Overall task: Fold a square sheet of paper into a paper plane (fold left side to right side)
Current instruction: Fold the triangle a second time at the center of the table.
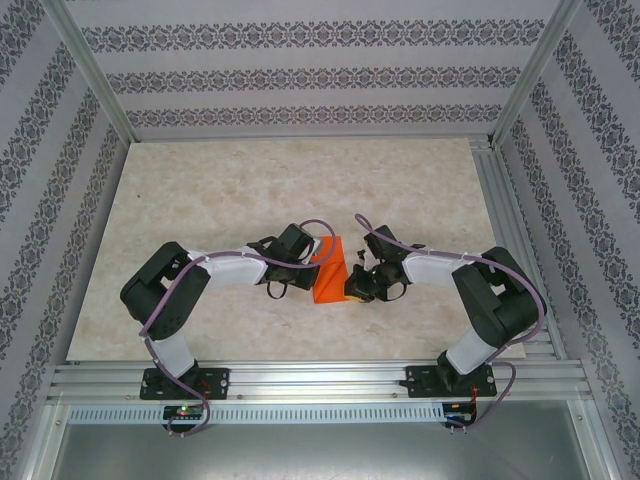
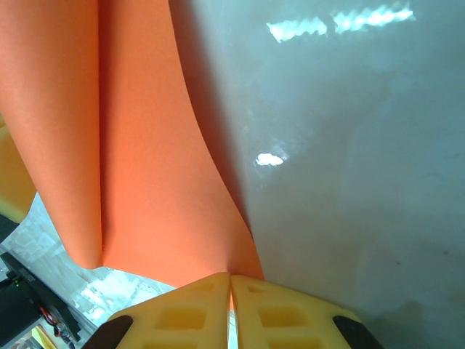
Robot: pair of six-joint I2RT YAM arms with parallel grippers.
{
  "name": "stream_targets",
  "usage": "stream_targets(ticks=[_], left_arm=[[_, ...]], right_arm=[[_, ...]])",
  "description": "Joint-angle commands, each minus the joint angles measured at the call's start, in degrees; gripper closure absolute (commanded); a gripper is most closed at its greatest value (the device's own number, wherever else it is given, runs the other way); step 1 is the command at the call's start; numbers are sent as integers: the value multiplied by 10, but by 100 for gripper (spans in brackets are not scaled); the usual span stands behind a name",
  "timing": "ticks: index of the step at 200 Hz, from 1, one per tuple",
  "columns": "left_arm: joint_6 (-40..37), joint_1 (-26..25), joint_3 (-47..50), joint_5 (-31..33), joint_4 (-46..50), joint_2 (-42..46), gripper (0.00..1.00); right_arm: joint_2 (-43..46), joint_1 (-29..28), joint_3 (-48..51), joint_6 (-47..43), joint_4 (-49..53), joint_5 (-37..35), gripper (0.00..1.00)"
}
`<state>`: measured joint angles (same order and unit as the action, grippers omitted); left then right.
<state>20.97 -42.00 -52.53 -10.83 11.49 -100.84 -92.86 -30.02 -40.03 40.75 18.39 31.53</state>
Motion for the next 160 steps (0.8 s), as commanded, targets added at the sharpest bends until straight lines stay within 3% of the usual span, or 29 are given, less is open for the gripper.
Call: stream_targets(ticks=[1, 105, 160], left_arm=[[-13, 8, -8, 20, 9, -4, 99], [-13, 9, -2, 26, 8, 9, 100], [-14, 9, 2, 18, 6, 8, 99]], right_arm=[[-25, -11, 5, -8, 20, -37, 89], [-24, -13, 3, -8, 18, -36, 88], [42, 5, -17, 12, -2, -1, 87]])
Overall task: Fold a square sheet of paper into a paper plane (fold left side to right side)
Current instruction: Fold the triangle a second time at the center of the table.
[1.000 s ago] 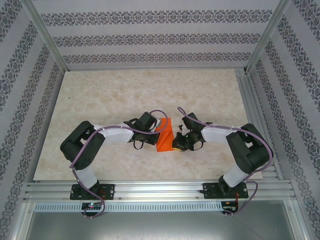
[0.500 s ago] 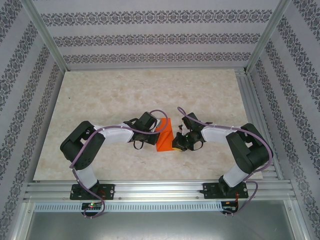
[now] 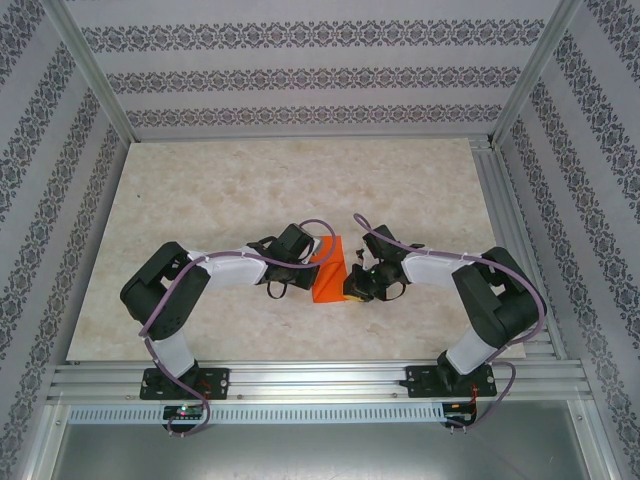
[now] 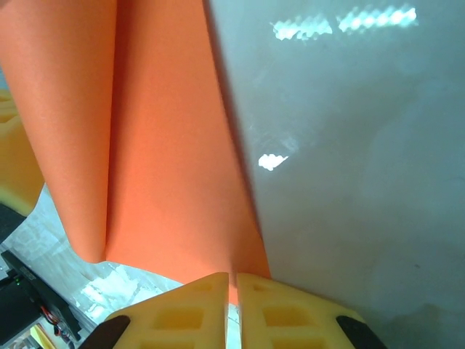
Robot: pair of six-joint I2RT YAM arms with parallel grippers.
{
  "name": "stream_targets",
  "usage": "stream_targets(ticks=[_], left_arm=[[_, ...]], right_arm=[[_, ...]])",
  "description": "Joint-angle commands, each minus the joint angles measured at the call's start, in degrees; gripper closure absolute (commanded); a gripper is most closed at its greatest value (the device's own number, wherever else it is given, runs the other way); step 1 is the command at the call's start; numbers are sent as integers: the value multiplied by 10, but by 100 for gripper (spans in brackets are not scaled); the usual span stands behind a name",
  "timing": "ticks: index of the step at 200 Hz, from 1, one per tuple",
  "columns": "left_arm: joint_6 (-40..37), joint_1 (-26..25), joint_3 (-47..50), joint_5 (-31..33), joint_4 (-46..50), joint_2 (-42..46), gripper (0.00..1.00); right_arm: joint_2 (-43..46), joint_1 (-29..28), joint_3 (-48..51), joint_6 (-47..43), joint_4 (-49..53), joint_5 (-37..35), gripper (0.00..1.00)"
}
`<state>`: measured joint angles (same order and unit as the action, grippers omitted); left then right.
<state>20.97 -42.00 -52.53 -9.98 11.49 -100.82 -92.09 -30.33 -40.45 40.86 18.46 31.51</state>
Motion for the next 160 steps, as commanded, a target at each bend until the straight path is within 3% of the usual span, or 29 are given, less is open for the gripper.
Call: stream_targets(ticks=[1, 66, 160], left_arm=[[-14, 9, 3, 10, 6, 8, 99], [-12, 9, 6, 6, 3, 12, 99], [-13, 9, 4, 4, 2, 12, 99]], right_arm=[[35, 8, -13, 11, -2, -1, 87], [19, -8, -20, 103, -145, 13, 87], [-44, -35, -44, 118, -189, 22, 87]])
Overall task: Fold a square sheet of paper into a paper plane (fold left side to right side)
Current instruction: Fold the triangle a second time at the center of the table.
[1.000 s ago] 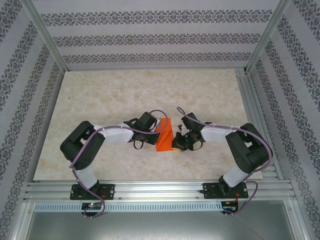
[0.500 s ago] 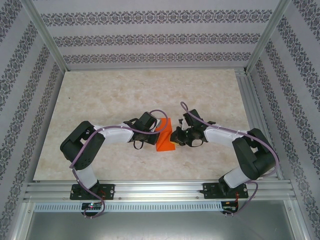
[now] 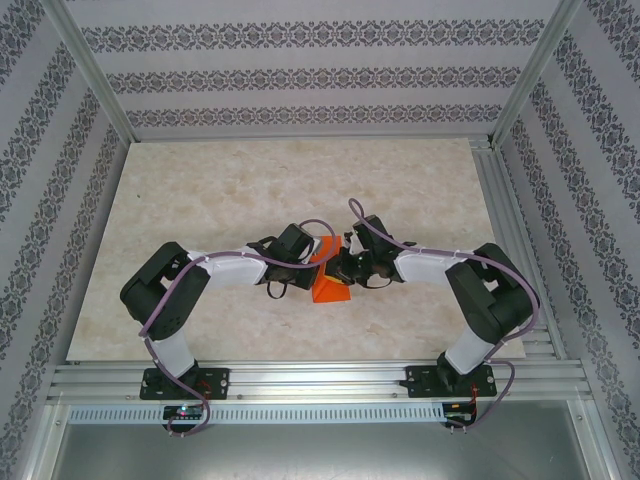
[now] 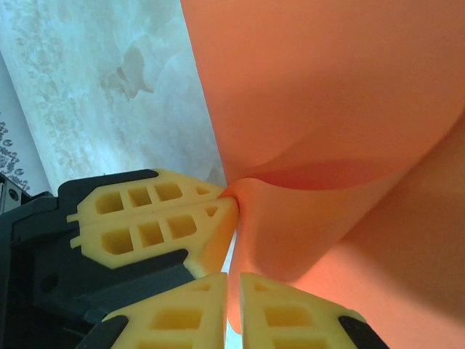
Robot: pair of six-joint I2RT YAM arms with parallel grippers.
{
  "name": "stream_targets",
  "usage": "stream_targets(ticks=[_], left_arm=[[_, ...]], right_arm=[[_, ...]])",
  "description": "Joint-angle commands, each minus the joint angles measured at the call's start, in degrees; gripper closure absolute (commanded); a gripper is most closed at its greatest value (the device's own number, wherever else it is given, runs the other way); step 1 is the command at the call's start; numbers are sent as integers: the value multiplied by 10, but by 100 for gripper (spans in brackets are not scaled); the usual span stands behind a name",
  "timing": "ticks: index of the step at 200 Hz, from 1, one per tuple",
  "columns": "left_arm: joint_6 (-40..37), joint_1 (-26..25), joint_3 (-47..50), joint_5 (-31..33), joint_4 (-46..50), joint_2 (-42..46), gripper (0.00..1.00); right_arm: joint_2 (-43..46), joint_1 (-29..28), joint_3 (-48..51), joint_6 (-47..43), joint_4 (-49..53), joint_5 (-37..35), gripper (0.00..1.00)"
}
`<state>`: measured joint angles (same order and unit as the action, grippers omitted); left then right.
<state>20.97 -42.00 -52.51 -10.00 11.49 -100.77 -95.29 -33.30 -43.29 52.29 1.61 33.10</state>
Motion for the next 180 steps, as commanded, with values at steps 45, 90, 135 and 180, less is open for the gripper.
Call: stream_targets(ticks=[45, 90, 135, 180], left_arm=[[-15, 9, 3, 7, 3, 10, 99], [-14, 9, 2, 6, 2, 8, 99], [-13, 9, 2, 10, 2, 7, 99], [1, 9, -1, 17, -12, 9, 99]], right_arm=[[-22, -7, -25, -21, 26, -17, 87], [-32, -7, -23, -30, 44, -21, 87], [-34, -8, -22, -34, 45, -22, 87], [-29, -9, -22, -33, 41, -18, 87]])
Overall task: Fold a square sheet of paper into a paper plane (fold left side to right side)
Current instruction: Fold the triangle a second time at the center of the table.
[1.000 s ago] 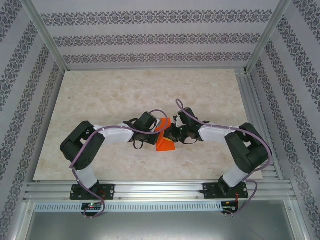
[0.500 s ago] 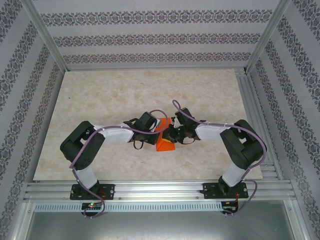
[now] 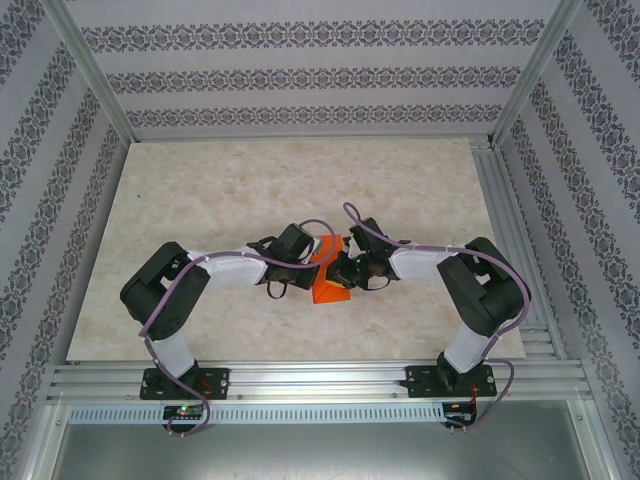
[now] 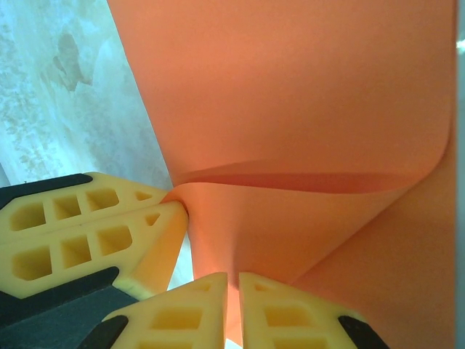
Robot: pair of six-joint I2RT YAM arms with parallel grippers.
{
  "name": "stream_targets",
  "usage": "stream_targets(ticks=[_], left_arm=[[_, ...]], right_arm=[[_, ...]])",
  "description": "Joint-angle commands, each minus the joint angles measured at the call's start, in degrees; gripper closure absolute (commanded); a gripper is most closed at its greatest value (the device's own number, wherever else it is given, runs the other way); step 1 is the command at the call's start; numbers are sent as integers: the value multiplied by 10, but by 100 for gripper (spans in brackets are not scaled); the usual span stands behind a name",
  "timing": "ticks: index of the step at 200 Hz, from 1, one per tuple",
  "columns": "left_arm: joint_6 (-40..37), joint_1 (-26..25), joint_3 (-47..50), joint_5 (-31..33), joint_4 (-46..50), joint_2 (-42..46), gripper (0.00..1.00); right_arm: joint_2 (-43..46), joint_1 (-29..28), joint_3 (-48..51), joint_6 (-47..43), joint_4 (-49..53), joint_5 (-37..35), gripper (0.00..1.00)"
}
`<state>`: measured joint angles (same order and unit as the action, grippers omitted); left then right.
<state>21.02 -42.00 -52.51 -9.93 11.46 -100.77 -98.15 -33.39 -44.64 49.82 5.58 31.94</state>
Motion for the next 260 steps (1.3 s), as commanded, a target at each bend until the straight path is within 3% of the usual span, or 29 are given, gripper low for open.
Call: stream_targets(ticks=[1, 111, 157, 260], left_arm=[[0, 9, -1, 16, -12, 9, 99], [-5, 9, -15, 9, -7, 19, 99], [-7, 9, -17, 8, -5, 13, 99], [-15, 9, -32, 9, 10, 22, 99]], right_arm=[[0, -8, -8, -9, 1, -7, 87], [21, -9, 4, -10, -12, 0, 86], [58, -8, 40, -9, -10, -7, 80], [32, -8, 60, -24, 55, -43, 87]])
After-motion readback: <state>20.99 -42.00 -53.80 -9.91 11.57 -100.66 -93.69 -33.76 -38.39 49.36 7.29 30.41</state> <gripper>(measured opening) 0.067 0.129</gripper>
